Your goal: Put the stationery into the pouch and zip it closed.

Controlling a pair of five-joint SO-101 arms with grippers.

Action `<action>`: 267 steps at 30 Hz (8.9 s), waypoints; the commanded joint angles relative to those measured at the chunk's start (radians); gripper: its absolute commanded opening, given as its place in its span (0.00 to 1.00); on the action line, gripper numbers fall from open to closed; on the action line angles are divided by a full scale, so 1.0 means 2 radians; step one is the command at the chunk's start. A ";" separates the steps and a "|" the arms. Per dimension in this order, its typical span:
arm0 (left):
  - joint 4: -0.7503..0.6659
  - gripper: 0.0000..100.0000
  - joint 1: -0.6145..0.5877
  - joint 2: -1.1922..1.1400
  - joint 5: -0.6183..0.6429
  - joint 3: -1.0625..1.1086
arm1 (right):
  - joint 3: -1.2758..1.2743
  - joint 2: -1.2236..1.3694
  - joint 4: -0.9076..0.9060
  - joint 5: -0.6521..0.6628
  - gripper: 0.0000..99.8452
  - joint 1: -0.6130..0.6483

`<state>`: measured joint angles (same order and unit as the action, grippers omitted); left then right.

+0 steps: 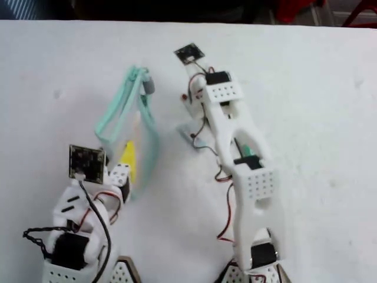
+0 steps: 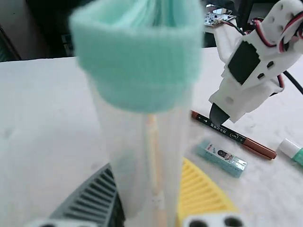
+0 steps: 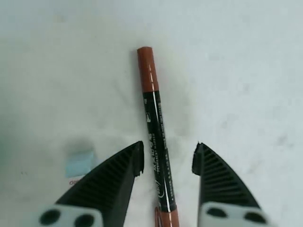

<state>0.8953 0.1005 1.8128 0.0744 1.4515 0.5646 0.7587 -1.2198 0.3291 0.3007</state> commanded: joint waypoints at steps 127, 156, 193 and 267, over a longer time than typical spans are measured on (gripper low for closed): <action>0.005 0.22 0.039 0.005 -0.006 -0.002 | 0.072 -0.033 -0.077 0.001 0.02 -0.020; 0.006 0.22 0.041 0.005 -0.006 -0.002 | 0.163 -0.427 -0.239 0.001 0.02 0.050; 0.017 0.22 0.043 0.005 -0.009 -0.005 | -0.456 -0.938 0.165 0.002 0.02 0.167; 0.017 0.22 0.039 0.005 -0.007 -0.005 | -0.506 -0.770 0.255 -0.142 0.02 0.240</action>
<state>0.9275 0.1757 1.8282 0.0667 1.4561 -0.5232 -0.8385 -0.6889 0.0852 0.8055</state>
